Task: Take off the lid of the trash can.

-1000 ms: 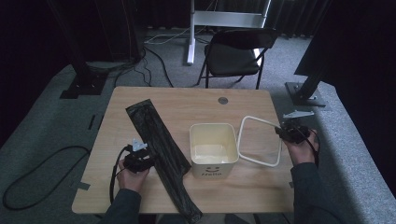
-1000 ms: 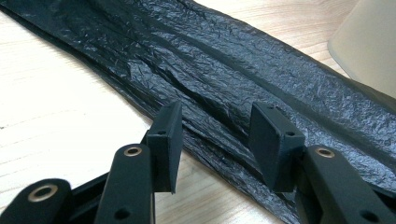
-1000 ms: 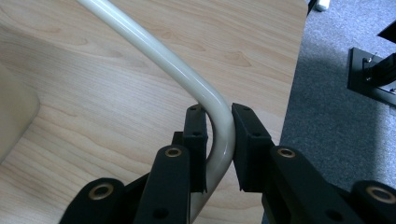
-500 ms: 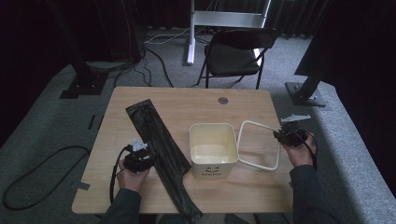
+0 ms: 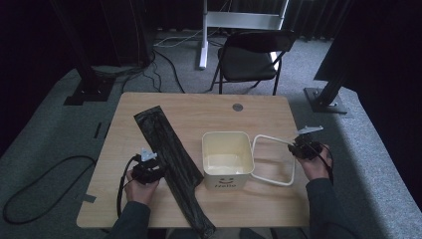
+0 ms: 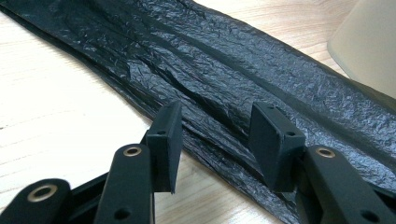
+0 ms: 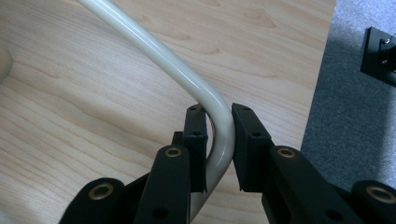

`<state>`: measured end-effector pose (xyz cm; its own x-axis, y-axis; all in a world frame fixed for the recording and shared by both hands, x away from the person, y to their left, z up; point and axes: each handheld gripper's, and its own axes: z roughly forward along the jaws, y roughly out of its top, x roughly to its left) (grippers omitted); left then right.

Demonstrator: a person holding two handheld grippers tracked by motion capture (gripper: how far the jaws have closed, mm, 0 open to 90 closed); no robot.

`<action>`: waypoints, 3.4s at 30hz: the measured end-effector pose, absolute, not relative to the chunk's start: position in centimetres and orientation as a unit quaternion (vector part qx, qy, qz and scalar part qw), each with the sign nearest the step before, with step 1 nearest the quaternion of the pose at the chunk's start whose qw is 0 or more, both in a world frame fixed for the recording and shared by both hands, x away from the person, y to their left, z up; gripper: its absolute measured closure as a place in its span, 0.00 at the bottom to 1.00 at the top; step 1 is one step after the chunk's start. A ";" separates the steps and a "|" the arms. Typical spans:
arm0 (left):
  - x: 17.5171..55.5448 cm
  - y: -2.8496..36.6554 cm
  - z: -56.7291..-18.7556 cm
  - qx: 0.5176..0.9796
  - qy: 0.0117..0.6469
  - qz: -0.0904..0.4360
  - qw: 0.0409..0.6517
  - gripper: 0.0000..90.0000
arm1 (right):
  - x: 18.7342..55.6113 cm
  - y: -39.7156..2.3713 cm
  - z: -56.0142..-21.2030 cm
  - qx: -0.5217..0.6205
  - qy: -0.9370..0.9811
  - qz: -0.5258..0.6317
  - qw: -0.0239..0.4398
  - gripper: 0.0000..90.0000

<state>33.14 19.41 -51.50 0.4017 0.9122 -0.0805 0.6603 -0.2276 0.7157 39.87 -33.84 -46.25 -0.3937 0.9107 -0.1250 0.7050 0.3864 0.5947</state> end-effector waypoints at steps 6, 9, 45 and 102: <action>33.2 19.4 -51.5 0.762 0.516 0.181 0.346 0.61 | 40.0 -33.8 -47.3 0.508 0.803 0.228 0.213 0.86; 33.2 19.4 -51.5 0.762 0.516 0.182 0.346 0.61 | 40.1 -33.8 -47.6 0.506 0.805 0.226 0.211 0.86; 33.2 19.3 -51.5 0.762 0.515 0.180 0.348 0.61 | 41.7 -33.6 -51.3 0.521 0.806 0.218 0.180 0.85; 33.1 19.5 -51.4 0.754 0.519 0.176 0.362 0.60 | 40.5 -31.8 -50.6 0.490 0.816 0.237 0.196 0.69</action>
